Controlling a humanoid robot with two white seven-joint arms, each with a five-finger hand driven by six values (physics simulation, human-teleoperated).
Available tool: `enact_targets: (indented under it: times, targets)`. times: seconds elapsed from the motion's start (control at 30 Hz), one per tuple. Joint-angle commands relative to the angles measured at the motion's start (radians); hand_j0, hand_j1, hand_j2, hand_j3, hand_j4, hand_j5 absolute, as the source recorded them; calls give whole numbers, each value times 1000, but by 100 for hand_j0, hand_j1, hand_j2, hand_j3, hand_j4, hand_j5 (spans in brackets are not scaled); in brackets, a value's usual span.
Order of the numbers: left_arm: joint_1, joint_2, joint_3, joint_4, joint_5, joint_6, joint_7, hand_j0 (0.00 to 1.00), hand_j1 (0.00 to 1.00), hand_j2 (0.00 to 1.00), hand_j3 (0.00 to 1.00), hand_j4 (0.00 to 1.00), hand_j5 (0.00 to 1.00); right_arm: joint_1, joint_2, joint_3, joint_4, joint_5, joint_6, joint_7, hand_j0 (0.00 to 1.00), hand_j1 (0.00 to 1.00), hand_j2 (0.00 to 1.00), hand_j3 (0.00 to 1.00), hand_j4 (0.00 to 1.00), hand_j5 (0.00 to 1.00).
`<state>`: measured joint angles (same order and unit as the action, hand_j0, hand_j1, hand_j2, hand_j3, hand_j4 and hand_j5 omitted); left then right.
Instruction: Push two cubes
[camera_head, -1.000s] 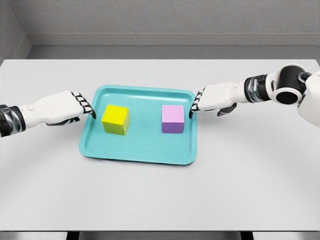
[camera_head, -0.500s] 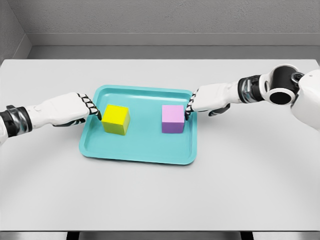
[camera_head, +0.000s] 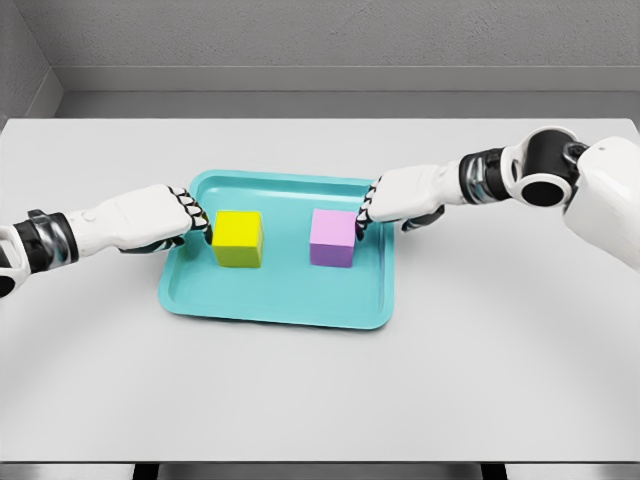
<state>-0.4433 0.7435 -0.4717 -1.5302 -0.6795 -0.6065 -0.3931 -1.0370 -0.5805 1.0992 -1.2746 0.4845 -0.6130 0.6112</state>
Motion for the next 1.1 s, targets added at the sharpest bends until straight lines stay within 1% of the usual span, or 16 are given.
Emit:
enact_targets:
  times: [0.0,0.1,0.37,0.43,0.5,0.83,0.9,1.0,1.07]
  targets:
    - [0,-1,-2,-1,-8,-4,-3,62,62,62,62,62,62,0,19,-1,24,-1,2,0,72,72,72,72,72,72]
    - [-2,-1,-2,-1,-8,-4,-3,62,62,62,62,62,62,0,42,-1,43,6,2,0,72,72,72,72,72,72]
    - [-5,-15,-2,-5,-9,-4,-4,62,62,62,62,62,62,0,57,1,34,8,2,0,72,72,72,72,72,72]
    - [-8,-24,-2,-8,-9,-4,-19,62,62,62,62,62,62,0,57,1,28,6,2,0,72,72,72,72,72,72]
    - [-9,-35,-2,-10,-9,-4,-29,62,62,62,62,62,62,2,56,1,0,8,2,0,72,72,72,72,72,72]
    - [-8,-36,-2,-25,-9,-4,-32,62,62,62,62,62,62,3,51,5,0,6,2,0,72,72,72,72,72,72]
    - [-8,-38,-2,-27,-8,-4,-32,62,62,62,62,62,62,3,48,5,-20,6,2,0,72,72,72,72,72,72]
    - [-8,-36,-2,-31,-8,-4,-32,62,62,62,62,62,62,6,47,8,-28,6,2,0,72,72,72,72,72,72]
    - [-8,-36,-2,-34,-6,-4,-32,62,62,62,62,62,62,6,44,8,-52,8,2,0,72,72,72,72,72,72]
